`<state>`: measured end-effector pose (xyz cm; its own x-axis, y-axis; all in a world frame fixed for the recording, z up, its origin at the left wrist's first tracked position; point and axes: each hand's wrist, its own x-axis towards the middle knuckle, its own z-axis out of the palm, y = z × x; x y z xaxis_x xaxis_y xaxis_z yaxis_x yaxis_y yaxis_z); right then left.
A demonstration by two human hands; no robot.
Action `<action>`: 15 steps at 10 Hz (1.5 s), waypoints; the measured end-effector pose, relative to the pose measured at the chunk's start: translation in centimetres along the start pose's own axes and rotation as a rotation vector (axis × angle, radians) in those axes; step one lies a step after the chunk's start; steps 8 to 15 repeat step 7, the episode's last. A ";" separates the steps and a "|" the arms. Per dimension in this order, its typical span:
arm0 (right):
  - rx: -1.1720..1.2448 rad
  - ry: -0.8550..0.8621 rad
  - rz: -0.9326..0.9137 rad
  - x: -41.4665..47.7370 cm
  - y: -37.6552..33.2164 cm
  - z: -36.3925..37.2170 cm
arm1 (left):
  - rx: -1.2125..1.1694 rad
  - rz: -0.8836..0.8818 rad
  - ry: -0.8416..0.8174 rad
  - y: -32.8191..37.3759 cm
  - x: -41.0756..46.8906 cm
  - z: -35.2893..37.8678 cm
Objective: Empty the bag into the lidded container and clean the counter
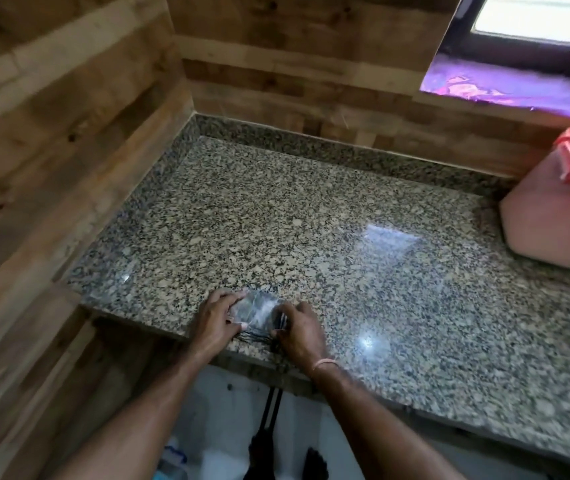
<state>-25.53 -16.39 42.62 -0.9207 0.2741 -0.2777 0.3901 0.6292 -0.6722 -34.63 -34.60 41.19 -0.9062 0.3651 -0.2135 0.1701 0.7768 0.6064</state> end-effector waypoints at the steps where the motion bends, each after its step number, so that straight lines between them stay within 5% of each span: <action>1: 0.005 0.024 0.000 -0.2 0.4 0.2 | 0.076 -0.010 0.034 -0.4 -0.2 0.0; 4: -0.008 0.256 -0.024 -3.6 5.0 -8.0 | 0.056 0.102 0.177 6.8 -0.5 0.9; 7: -0.017 0.694 -0.116 -16.7 15.1 -25.7 | 0.116 0.551 0.393 24.7 -7.5 5.5; 15: -0.017 0.694 -0.116 -16.7 15.1 -25.7 | 0.116 0.551 0.393 24.7 -7.5 5.5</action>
